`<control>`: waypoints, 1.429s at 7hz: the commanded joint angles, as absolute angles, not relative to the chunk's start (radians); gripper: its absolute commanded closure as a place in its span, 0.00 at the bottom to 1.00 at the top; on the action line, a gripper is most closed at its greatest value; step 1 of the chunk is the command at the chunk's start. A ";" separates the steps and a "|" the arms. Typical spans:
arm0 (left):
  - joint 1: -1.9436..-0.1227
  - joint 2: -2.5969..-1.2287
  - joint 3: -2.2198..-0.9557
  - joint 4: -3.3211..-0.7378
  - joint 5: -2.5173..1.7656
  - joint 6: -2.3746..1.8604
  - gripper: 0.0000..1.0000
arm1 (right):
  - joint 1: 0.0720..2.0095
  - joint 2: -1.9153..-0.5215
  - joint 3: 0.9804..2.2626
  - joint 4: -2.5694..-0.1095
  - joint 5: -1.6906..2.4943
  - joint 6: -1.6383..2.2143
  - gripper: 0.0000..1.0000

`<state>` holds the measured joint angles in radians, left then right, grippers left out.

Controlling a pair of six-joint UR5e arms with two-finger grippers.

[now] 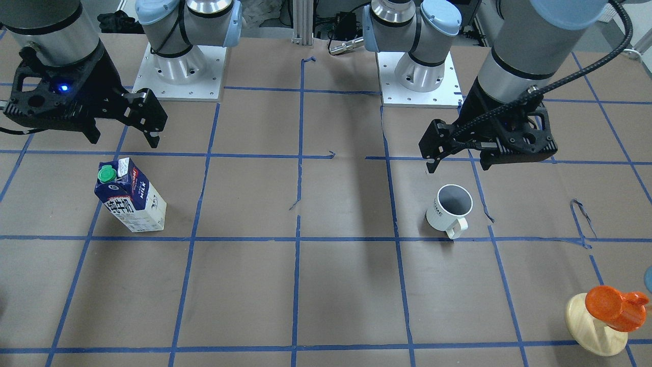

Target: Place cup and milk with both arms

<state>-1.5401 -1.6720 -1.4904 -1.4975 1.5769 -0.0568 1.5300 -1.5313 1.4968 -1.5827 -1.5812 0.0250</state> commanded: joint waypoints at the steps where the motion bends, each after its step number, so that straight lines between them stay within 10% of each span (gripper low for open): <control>1: -1.540 -1.664 -1.500 -1.497 1.577 -0.055 0.00 | 1.529 -1.534 1.497 -1.580 -1.588 0.023 0.00; 10: -1.377 -1.669 -1.534 -1.506 1.575 0.146 0.00 | 1.529 -1.532 1.499 -1.591 -1.588 0.021 0.00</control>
<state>-1.4750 -1.6520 -1.5272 -1.5034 1.5799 0.0266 1.5301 -1.5320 1.4985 -1.5910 -1.5866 0.0218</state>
